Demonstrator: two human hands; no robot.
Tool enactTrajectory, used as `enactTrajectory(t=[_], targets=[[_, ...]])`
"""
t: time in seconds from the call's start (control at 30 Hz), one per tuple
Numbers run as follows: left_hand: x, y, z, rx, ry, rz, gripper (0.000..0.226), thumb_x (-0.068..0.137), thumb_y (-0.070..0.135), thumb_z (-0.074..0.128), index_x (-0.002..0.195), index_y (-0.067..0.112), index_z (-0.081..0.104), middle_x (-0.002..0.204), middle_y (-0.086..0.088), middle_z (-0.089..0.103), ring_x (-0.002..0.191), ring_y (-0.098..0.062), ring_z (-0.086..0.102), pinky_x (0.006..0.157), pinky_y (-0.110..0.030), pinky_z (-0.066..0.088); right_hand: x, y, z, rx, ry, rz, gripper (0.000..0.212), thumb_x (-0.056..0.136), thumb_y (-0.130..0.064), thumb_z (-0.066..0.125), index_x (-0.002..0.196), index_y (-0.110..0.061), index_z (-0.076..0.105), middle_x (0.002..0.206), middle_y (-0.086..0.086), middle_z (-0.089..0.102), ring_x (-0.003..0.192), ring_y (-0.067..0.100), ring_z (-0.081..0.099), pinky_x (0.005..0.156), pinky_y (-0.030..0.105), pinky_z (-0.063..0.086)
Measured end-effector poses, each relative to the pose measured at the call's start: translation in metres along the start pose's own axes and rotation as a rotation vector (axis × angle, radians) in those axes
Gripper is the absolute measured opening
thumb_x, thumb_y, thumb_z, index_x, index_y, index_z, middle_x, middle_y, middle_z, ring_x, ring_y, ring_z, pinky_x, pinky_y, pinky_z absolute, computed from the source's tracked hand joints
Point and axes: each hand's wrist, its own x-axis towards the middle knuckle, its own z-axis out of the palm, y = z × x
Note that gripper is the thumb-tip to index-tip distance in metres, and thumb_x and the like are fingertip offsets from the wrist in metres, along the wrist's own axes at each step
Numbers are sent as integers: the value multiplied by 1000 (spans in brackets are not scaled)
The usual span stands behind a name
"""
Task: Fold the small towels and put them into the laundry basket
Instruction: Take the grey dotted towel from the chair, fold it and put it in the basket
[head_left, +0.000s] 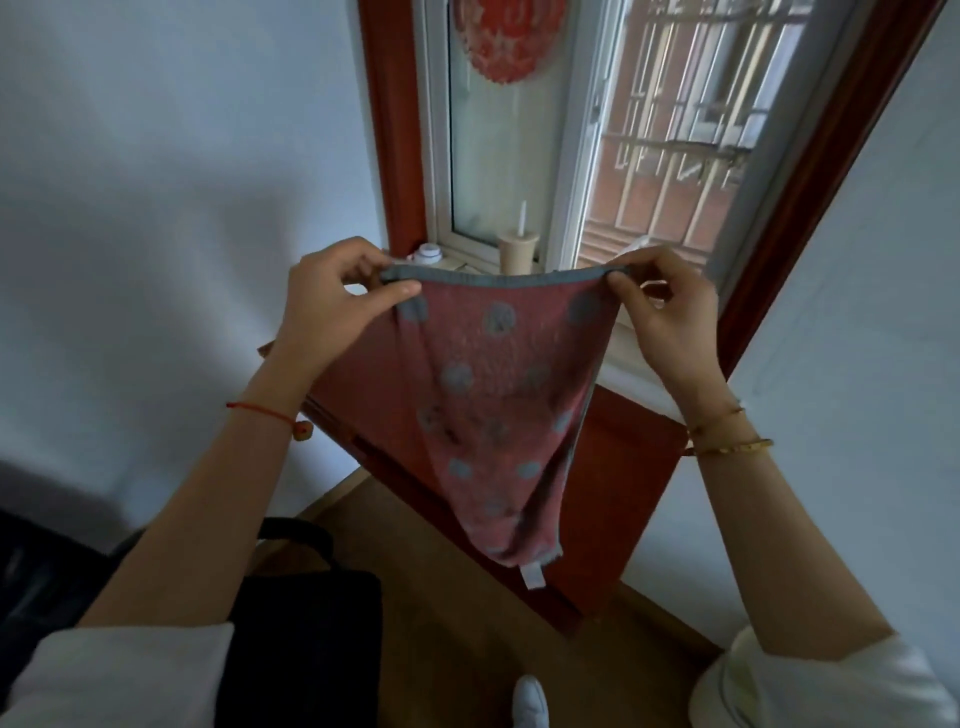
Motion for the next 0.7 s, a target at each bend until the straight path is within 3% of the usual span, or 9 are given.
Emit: enactTrajectory(t=[0.07, 0.2, 0.37, 0.6, 0.7], targets=[[20, -3, 24, -22, -23, 3, 21, 69, 38, 84, 74, 37, 64, 67, 9, 65, 62, -3, 60, 72, -24, 51, 14, 14, -10, -26, 33, -4, 7, 87, -7, 65, 91, -12, 67, 82, -17, 63, 75, -5, 59, 71, 14, 46], [57, -23, 77, -52, -60, -43, 26, 68, 34, 86, 79, 19, 68, 69, 6, 69, 64, -2, 60, 72, -24, 50, 43, 57, -21, -70, 56, 28, 7, 87, -7, 66, 93, -7, 69, 82, -14, 63, 74, -5, 59, 71, 14, 45], [95, -65, 151, 4, -121, -120, 24, 69, 34, 86, 75, 25, 65, 63, 12, 62, 56, 6, 55, 57, -5, 38, 76, 133, -15, -160, 25, 107, 6, 85, -9, 68, 90, -13, 69, 82, -5, 66, 75, 7, 60, 69, 15, 45], [119, -138, 241, 125, -199, -309, 30, 69, 33, 87, 83, 11, 72, 76, -2, 69, 69, -12, 60, 70, -25, 46, 109, 241, 19, -240, -92, 279, 8, 82, -5, 69, 87, -12, 70, 80, -4, 65, 74, 11, 59, 63, 3, 39], [110, -162, 258, 147, -257, -384, 23, 70, 28, 87, 82, 13, 73, 76, -4, 72, 68, -12, 61, 69, -24, 46, 101, 273, 32, -259, -166, 379, 7, 83, -7, 69, 85, -13, 70, 81, -5, 65, 70, 3, 57, 62, 0, 38]])
